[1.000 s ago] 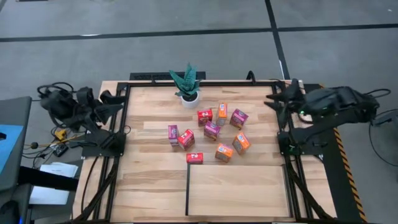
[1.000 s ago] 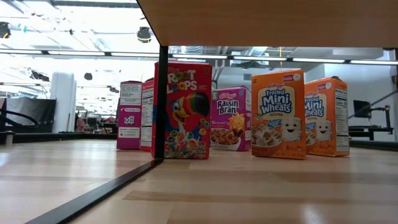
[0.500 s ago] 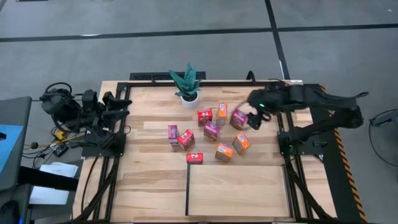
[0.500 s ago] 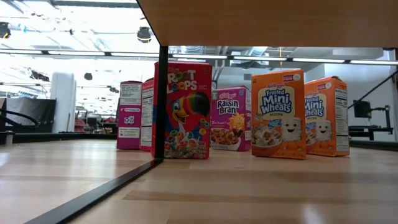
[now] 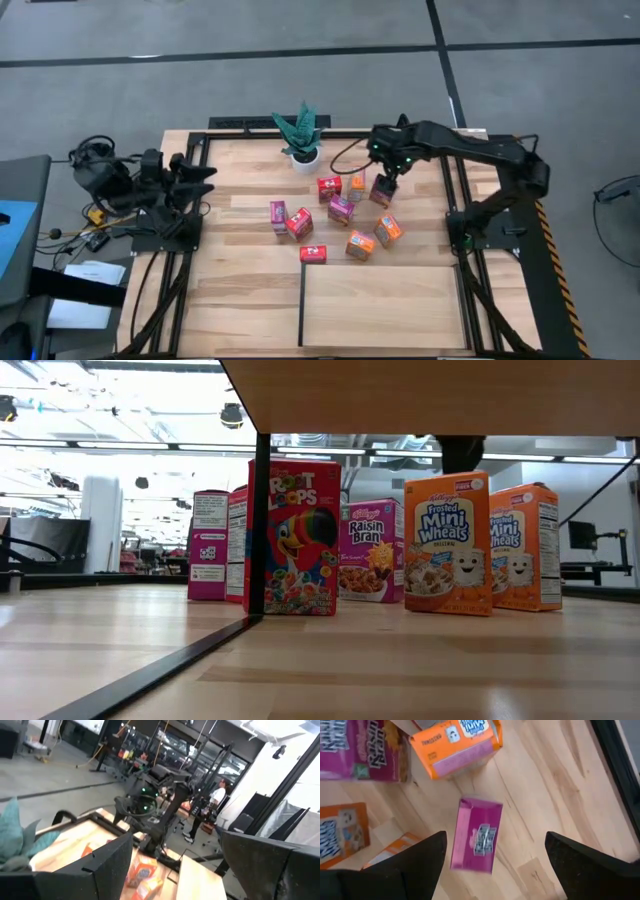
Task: Stack cereal on shelf
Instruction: Put the purple cereal box on the upper left shelf
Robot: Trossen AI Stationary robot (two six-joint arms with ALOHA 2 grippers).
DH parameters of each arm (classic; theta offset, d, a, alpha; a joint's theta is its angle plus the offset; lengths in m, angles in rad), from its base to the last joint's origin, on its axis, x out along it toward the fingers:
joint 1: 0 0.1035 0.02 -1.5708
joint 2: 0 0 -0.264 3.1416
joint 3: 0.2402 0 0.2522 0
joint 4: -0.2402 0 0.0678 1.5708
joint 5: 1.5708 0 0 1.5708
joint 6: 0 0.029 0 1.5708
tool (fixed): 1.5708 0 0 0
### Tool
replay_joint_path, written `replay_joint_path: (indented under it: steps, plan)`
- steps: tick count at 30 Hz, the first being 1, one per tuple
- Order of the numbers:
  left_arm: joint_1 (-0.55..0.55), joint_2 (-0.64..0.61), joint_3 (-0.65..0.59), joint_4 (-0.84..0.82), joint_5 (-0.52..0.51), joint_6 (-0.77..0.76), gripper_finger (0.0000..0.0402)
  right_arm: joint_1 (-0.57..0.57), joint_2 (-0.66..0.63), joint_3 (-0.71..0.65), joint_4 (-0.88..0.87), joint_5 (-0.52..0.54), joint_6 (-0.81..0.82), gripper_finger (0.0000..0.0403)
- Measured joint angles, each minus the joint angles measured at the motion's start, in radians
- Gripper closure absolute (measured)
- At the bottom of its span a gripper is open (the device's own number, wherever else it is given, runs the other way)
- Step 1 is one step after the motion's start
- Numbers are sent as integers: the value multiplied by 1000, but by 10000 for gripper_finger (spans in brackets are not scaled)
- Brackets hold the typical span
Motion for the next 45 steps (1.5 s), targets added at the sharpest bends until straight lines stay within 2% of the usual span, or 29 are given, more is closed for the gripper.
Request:
replay_joint_path:
  steps: [4,13,20,31,40,45]
  plan:
    - [0,0,0,-48,2,-57,111,-12,35,-22,24,-20,-15,40]
    - [0,0,0,-62,-11,-75,111,-14,20,-203,157,-46,-12,48]
    - [0,0,0,-64,-53,-73,111,-13,30,-220,212,-46,-12,59]
    - [0,0,0,-66,-54,-72,111,-14,26,-220,204,-45,-15,172]
    - [0,0,0,-66,-55,-72,111,-12,26,-220,179,-45,-15,247]
    - [0,0,0,-66,-55,-72,111,-12,26,-191,122,-45,-19,272]
